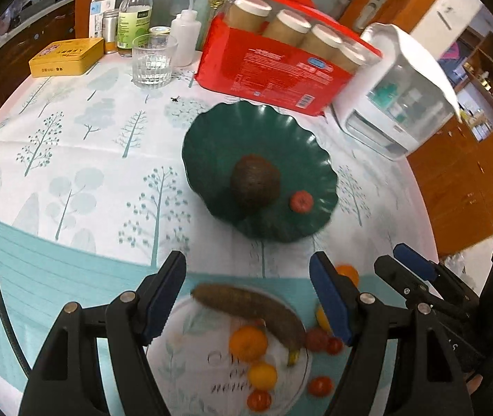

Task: Organize fruits
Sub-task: 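Release the avocado onto the green plate while the right tool releases the red fruit, then move the right tool back toward the fruit on the white plate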

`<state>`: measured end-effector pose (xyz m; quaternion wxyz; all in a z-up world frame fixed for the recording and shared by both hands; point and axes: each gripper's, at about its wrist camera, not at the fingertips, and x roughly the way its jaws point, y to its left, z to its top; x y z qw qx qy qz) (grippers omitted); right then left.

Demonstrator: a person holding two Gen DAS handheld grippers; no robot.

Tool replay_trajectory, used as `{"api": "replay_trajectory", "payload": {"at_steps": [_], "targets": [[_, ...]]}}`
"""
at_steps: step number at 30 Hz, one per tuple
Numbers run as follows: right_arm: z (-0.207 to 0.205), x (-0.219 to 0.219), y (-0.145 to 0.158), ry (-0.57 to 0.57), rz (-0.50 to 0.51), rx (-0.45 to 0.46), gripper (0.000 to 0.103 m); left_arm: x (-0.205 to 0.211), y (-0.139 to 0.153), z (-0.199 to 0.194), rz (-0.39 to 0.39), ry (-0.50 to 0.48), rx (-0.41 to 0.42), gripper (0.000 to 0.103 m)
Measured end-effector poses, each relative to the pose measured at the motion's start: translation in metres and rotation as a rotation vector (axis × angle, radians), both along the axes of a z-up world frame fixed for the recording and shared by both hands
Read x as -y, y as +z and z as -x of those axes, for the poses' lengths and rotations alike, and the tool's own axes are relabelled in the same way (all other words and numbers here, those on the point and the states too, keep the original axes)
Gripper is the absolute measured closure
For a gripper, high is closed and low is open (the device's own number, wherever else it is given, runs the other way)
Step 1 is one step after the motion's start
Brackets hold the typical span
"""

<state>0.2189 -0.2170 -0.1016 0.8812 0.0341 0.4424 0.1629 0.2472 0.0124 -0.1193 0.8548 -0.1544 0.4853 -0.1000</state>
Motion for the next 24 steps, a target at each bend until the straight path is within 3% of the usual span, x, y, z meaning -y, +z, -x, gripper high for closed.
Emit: {"api": "replay_trajectory", "payload": {"at_steps": [12,24], "targets": [[0.097,-0.007,0.013,-0.082,0.05,0.025,0.044,0.003,0.0,0.07,-0.014,-0.138,-0.012,0.031],[0.167,-0.017,-0.016,-0.229,0.038,-0.032,0.044,0.0,-0.013,0.108,-0.095,-0.29,-0.001,0.029]]}}
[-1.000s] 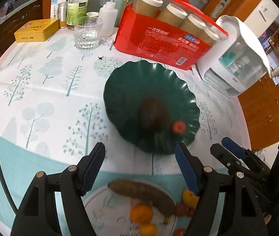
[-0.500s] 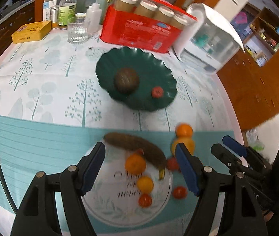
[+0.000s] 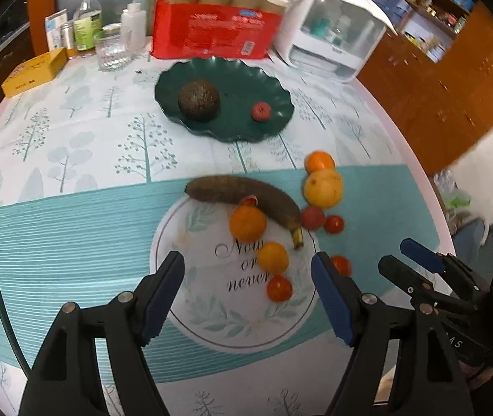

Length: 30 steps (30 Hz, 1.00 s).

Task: Organize fruits
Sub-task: 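Move the right tool back toward the fruit on the white plate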

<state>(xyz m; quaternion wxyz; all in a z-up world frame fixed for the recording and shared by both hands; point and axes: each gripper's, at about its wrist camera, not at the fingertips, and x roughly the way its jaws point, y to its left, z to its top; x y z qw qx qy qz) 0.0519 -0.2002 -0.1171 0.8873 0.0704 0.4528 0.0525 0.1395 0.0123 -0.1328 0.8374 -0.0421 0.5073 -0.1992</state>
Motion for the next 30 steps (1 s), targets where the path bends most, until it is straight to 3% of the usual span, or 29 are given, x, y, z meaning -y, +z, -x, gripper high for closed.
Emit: {"api": "replay_trajectory", "payload": {"at_steps": [6,16,30], "targets": [[0.022,0.0,-0.017,-0.081,-0.012,-0.017,0.044,0.005,-0.014,0.006,-0.018,-0.076,-0.008,0.026],[0.042,0.006,-0.045,-0.148,0.017,-0.024,0.044,0.029,-0.042,0.004,-0.143,-0.196,-0.055,0.021],[0.029,-0.003,-0.065,-0.028,0.1,-0.005,0.044,0.06,-0.077,-0.011,-0.224,-0.246,-0.154,0.022]]}}
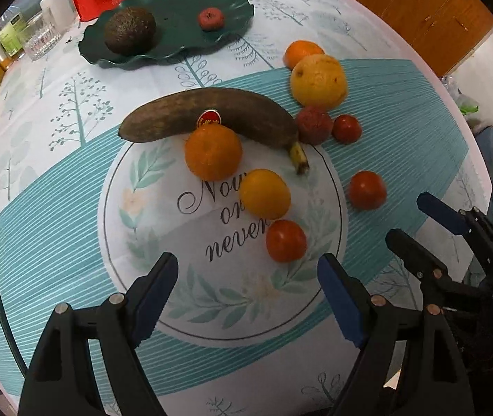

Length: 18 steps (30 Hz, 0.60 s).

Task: Organize fruits
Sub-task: 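Move the right tool back toward the fruit on the white plate, then grasp the large red tomato with the right tool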

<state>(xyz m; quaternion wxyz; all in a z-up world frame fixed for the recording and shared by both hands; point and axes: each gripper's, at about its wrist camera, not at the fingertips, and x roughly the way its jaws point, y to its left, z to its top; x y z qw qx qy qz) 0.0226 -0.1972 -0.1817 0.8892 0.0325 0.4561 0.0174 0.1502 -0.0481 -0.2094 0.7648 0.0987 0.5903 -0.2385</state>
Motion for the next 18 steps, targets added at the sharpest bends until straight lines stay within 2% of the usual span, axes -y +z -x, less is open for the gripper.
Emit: {"api": "replay_trajectory", "payload": {"at_steps": [3,10,12,18], "targets": [[-0.004,-0.003,-0.003,0.045,0.036,0.012,0.044,0.004,-0.006,-0.003,-0.006,-0.001,-0.019,0.023],[-0.017,-0.01,-0.013,0.132,0.09,0.029,0.044,0.012,-0.02,-0.009,-0.015,0.0,-0.08,0.04],[-0.021,-0.011,-0.016,0.146,0.095,0.027,0.044,0.016,-0.021,-0.009,-0.016,-0.009,-0.075,0.045],[-0.033,-0.012,-0.025,0.166,0.092,0.001,0.057,0.025,-0.019,-0.012,0.017,-0.018,-0.074,0.061]]}}
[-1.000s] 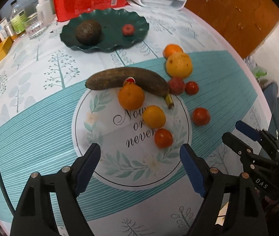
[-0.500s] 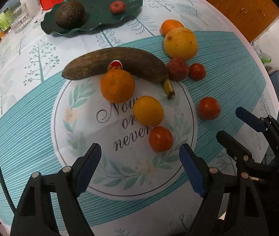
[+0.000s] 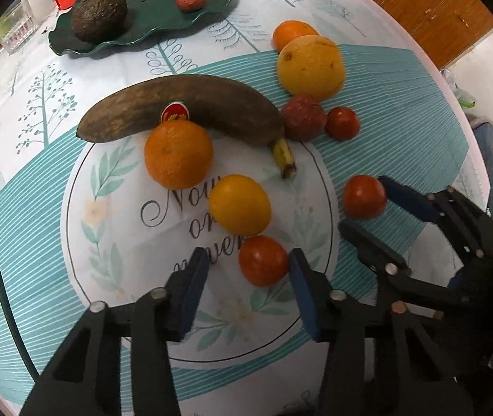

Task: Organize fruits
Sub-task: 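Grasp the large red tomato with the right tool, then carry the tomato to the green plate and release it with the right tool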

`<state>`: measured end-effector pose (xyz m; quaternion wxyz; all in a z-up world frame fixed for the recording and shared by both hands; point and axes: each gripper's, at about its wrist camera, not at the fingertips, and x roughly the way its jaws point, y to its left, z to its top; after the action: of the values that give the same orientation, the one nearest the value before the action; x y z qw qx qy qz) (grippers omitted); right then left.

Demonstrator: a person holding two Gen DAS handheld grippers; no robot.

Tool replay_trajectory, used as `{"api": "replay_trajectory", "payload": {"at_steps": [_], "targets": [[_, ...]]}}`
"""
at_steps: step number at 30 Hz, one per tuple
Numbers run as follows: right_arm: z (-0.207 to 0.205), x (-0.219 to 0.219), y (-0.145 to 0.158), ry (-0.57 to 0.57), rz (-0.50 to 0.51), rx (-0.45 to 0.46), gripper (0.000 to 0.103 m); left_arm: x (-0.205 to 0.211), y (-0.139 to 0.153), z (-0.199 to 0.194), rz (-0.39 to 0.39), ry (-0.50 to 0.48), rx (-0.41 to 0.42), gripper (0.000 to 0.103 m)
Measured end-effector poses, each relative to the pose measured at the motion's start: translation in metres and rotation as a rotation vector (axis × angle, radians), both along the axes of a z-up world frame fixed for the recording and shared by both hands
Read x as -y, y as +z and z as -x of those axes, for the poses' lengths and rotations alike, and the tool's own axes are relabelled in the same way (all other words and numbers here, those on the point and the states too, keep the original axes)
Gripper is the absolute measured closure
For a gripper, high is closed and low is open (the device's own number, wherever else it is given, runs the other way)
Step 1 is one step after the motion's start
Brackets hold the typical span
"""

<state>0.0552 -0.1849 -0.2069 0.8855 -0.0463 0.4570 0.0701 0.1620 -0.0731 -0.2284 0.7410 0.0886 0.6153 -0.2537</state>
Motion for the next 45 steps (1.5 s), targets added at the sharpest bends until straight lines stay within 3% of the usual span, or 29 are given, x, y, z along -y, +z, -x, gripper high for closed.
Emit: {"api": "replay_trajectory", "payload": {"at_steps": [3,7,24,34,45], "targets": [[-0.002,-0.001,-0.002,0.003,-0.001,-0.004,0.061,0.001,0.0,-0.001,0.015,0.0,0.002,0.063],[-0.002,-0.003,-0.002,0.009,0.005,0.0,0.065,0.0,-0.001,-0.005,0.052,0.004,-0.012,0.075],[0.003,-0.008,0.009,-0.019,-0.021,-0.008,0.067,-0.029,0.007,0.002,0.05,0.055,0.002,0.075],[-0.018,-0.024,0.04,0.045,0.002,0.039,0.067,-0.081,0.039,-0.011,0.052,0.199,0.08,0.075],[-0.08,-0.036,0.072,0.109,0.01,0.08,0.067,-0.107,0.082,-0.071,0.065,0.312,0.21,0.075]]}}
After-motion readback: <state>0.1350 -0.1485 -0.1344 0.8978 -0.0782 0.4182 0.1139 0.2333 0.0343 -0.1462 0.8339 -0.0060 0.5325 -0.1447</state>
